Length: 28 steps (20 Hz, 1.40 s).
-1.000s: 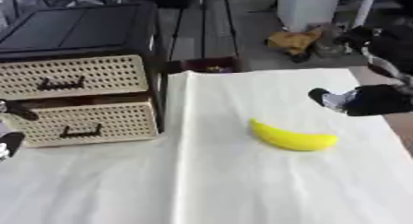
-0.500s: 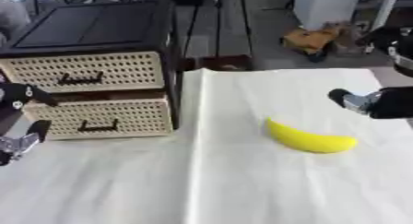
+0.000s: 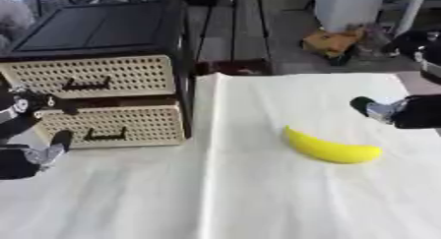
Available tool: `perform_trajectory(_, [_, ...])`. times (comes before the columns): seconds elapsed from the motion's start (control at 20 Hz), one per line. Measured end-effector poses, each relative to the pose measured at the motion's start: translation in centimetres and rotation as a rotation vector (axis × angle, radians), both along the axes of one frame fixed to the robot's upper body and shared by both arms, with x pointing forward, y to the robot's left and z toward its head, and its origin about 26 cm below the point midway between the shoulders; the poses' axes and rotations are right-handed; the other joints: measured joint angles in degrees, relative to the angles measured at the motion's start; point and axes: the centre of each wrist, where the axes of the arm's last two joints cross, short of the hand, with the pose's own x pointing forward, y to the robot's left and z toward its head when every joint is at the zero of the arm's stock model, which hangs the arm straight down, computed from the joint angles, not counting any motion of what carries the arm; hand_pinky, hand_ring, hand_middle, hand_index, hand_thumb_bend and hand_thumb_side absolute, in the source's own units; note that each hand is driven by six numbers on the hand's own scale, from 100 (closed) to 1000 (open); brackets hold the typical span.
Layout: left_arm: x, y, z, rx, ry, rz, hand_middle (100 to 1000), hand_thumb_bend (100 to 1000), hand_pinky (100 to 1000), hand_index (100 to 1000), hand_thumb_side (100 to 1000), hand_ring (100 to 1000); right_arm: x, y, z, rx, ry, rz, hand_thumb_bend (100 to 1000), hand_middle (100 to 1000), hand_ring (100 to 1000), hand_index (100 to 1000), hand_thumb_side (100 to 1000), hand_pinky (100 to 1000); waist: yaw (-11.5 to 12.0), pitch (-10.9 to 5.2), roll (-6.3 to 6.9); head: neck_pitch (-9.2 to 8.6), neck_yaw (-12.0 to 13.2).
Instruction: Pick up objects from table and place into drawer.
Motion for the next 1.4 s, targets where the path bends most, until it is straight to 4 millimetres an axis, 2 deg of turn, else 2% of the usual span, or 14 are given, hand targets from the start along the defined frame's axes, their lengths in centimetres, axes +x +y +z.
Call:
perform_trajectory(0.45, [3.7, -0.9, -2.2, -0.005, 0.037, 0.023, 100, 100, 100, 837, 490, 100, 0.1, 0.1, -0.1, 0.008, 0.003, 0.003, 498, 885, 951, 931, 894, 849, -0.6, 0.33, -0.01, -0.27, 0.6])
perform_trajectory(0.8, [6.4, -0.5, -4.2, 0.032, 0.089, 0.062, 100, 100, 100, 853, 469, 100, 0.1, 0.2, 0.1, 0.011, -0.003, 0.008, 505, 883, 950, 925, 892, 849, -0.8, 0.51, 0.04, -0.56, 0.8])
perform_trajectory(0.95, [7.4, -0.1, -5.0, 0.054, 0.112, 0.088, 100, 100, 100, 852, 445, 100, 0.1, 0.2, 0.0, 0.016, -0.002, 0.011, 479, 882, 949, 920, 884, 849, -1.0, 0.68, 0.04, -0.79, 0.8])
perform_trajectory(1.15, [8.4, 0.2, -5.9, 0.088, 0.116, 0.114, 100, 119, 100, 859, 404, 100, 0.1, 0.2, 0.0, 0.019, -0.002, 0.013, 456, 881, 949, 910, 880, 849, -1.1, 0.73, 0.02, -1.01, 0.9])
perform_trajectory(1.4, [9.2, 0.2, -6.3, 0.129, 0.083, 0.149, 100, 122, 100, 865, 402, 100, 0.1, 0.2, -0.1, 0.022, -0.001, 0.015, 448, 878, 948, 908, 881, 849, -1.5, 0.79, -0.01, -1.18, 1.2])
